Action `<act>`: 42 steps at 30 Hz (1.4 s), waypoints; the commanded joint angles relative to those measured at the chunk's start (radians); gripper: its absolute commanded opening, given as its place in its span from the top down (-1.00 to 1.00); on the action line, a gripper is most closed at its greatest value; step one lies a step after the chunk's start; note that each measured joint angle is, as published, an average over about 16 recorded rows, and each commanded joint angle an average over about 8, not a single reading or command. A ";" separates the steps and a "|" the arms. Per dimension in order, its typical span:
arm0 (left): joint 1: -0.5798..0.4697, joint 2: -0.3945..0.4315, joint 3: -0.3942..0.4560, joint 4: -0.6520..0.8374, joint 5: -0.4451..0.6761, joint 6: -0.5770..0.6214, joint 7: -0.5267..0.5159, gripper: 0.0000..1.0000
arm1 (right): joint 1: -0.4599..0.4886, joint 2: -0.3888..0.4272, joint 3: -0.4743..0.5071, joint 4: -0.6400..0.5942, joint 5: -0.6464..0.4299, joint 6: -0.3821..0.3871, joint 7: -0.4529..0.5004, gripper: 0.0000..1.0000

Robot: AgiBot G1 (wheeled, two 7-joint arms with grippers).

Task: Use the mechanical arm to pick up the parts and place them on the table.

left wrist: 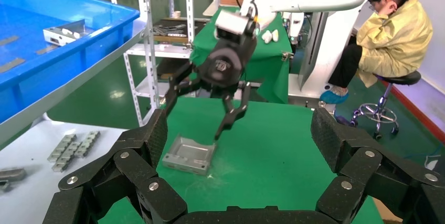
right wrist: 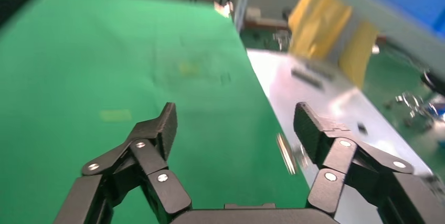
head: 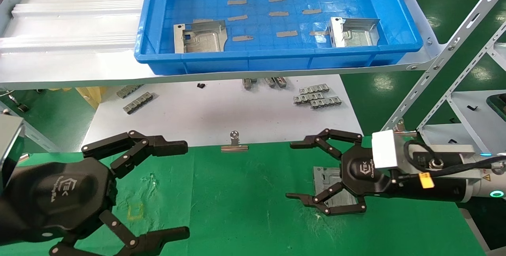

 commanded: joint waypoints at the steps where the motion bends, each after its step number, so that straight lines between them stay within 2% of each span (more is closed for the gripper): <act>1: 0.000 0.000 0.000 0.000 0.000 0.000 0.000 -1.00 | -0.018 0.015 0.001 0.060 0.048 0.001 0.036 -1.00; 6: 0.000 0.000 0.001 0.000 0.000 0.000 0.000 -1.00 | -0.029 0.024 0.004 0.095 0.083 0.001 0.052 -1.00; 17: 0.000 0.000 0.001 0.000 0.000 0.000 0.000 -1.00 | -0.035 0.023 0.024 0.087 0.051 0.006 0.059 -1.00; 42: -0.001 0.000 0.002 0.001 -0.001 0.000 0.001 -1.00 | -0.209 0.103 0.312 0.395 0.005 0.047 0.359 -1.00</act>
